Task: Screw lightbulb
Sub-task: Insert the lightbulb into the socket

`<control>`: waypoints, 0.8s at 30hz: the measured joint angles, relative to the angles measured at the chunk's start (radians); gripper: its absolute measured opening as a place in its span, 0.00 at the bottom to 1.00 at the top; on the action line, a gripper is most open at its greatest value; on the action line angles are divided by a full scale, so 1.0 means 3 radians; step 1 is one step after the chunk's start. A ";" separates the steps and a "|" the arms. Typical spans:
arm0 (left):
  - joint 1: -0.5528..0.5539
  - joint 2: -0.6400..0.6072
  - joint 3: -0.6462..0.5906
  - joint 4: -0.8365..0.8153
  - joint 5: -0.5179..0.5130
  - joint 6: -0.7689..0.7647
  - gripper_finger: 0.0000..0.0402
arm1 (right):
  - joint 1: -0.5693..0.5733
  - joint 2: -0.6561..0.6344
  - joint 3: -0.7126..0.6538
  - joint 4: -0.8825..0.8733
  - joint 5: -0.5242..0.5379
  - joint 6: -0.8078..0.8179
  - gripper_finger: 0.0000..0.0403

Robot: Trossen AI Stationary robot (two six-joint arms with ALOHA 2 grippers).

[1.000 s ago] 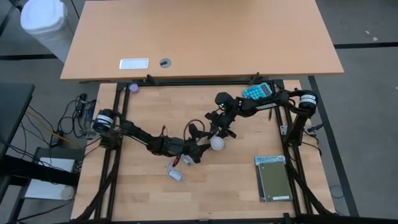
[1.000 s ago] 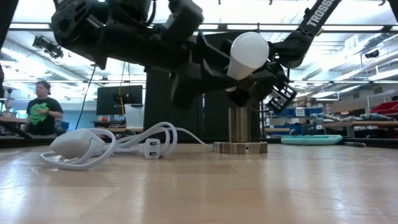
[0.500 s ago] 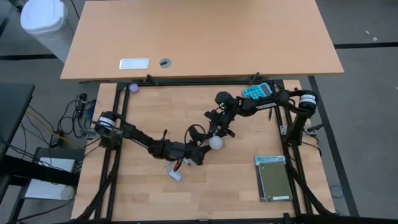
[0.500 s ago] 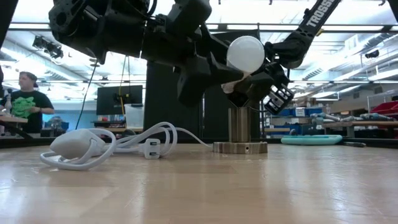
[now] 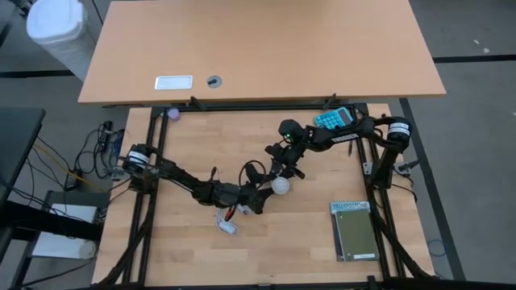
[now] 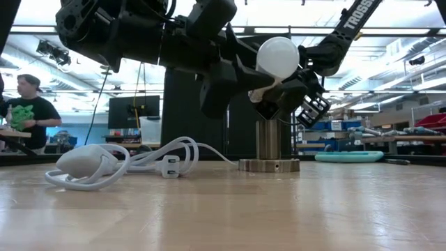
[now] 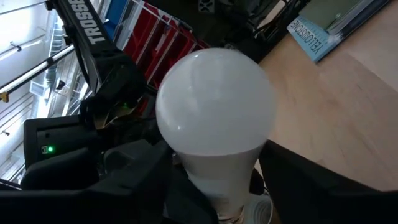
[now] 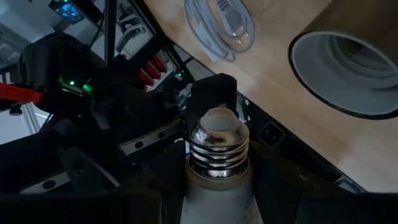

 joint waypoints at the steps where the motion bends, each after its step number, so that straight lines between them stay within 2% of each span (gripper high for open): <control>1: 0.0000 -0.0001 -0.0001 0.0000 0.0000 -0.0001 0.58 | 0.0000 0.0000 0.0000 0.0001 -0.0002 -0.0007 0.39; 12: 0.0075 -0.0001 -0.0005 0.0024 0.0123 -0.0019 0.56 | 0.0070 0.0000 -0.0001 0.0088 0.0003 -0.0057 0.44; 24: 0.0130 -0.0002 -0.0005 0.0001 0.0202 -0.0092 0.56 | 0.0078 0.0000 -0.0006 0.0122 0.0048 0.0003 0.40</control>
